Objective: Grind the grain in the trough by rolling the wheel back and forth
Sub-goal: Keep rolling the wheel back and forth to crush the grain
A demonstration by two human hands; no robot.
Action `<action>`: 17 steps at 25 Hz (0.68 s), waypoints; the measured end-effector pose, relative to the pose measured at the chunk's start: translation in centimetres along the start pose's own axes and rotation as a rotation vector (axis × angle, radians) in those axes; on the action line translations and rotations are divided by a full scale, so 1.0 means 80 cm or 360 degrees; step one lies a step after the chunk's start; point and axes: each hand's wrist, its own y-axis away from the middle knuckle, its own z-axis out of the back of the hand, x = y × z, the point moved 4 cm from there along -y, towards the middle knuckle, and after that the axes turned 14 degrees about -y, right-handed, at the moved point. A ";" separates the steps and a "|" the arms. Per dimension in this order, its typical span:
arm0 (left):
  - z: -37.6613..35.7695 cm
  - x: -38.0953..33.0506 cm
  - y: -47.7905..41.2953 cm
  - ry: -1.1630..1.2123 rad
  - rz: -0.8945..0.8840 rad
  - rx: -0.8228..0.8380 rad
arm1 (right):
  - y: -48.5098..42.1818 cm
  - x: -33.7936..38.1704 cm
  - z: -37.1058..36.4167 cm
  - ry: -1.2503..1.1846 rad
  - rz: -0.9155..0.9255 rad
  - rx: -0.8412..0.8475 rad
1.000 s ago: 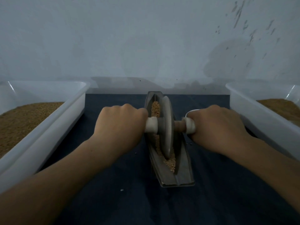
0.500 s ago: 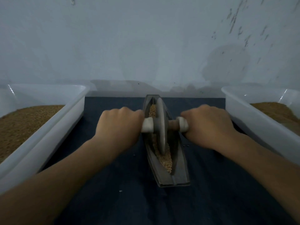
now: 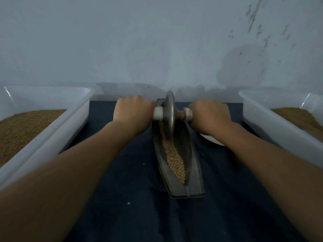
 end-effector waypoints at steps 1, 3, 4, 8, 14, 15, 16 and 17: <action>0.006 -0.001 0.016 -0.0010 -0.0014 -0.0038 | 0.018 -0.003 0.003 -0.0015 0.0017 0.0004; 0.024 -0.003 0.059 -0.0034 -0.0079 -0.0201 | 0.064 -0.006 0.012 0.0025 0.0123 -0.0024; 0.036 -0.002 0.077 -0.0022 -0.0131 -0.0260 | 0.086 -0.005 0.020 0.0053 0.0191 -0.0072; 0.038 0.001 0.080 -0.0007 -0.0149 -0.0223 | 0.098 -0.006 0.031 0.0070 0.0253 -0.0122; -0.013 0.000 0.001 0.0086 0.0102 0.0098 | -0.015 0.007 -0.001 0.0061 0.0077 0.0027; -0.009 0.000 0.001 0.0073 0.0086 0.0097 | -0.013 0.006 0.000 0.0058 0.0075 0.0022; -0.002 -0.001 0.007 0.0061 0.0058 0.0063 | -0.002 0.003 0.003 0.0056 0.0067 0.0007; 0.005 -0.001 0.020 0.0048 0.0022 0.0015 | 0.016 -0.001 0.006 0.0057 0.0080 -0.0019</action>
